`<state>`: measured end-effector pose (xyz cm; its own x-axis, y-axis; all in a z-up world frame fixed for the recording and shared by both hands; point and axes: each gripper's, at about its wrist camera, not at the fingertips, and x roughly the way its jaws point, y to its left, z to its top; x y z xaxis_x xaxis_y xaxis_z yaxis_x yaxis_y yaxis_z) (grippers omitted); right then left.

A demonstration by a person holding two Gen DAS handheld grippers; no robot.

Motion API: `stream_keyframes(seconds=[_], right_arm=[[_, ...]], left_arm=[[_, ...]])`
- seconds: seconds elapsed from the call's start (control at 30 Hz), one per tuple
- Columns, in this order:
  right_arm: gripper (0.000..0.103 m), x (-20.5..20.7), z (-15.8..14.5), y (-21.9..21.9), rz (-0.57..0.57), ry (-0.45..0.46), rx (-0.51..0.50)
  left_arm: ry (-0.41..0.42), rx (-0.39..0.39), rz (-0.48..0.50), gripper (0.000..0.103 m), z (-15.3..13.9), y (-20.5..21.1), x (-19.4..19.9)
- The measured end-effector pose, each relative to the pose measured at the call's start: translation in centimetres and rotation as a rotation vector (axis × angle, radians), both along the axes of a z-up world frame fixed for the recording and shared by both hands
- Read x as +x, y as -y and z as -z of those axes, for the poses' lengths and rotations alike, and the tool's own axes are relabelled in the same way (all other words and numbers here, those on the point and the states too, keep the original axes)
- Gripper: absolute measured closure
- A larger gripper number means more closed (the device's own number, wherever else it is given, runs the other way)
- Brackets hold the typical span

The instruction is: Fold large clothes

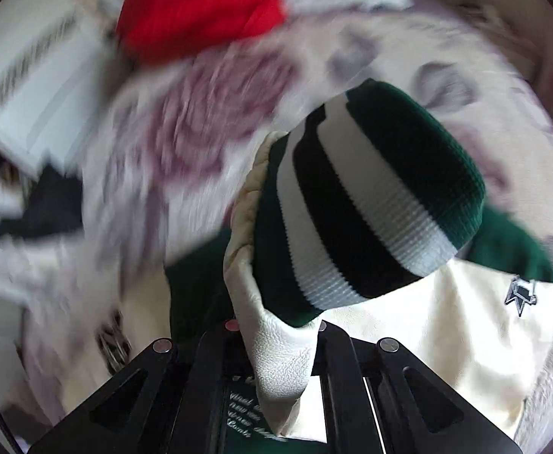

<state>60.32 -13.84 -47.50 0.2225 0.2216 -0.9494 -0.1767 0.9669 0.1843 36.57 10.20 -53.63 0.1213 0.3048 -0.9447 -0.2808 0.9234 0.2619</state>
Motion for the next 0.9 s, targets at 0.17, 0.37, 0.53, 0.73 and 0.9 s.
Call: stream_keyframes(seconds=[0.17, 0.37, 0.53, 0.73, 0.9], right_arm=[[0.04, -4.5, 6.4, -2.1, 0.018, -0.182, 0.13], [0.008, -11.8, 0.9, 9.4, 0.294, -0.146, 0.344], [0.008, -18.4, 4.2, 19.1, 0.509, -0.271, 0.093], [0.024, -21.9, 9.6, 25.7, 0.621, -0.348, -0.023], [0.026, -22.6, 10.0, 28.1, 0.783, -0.248, -0.052]], left_arm=[[-0.008, -0.011, 0.025, 0.0, 0.2, -1.0, -0.9], [0.002, -0.074, 0.014, 0.0, -0.7, -0.8, 0.7], [0.08, -0.135, 0.045, 0.0, -2.5, 2.1, 5.3], [0.144, -0.069, 0.101, 0.0, -1.6, 5.8, 12.1], [0.032, 0.006, -0.005, 0.0, 2.8, 2.0, 13.8]])
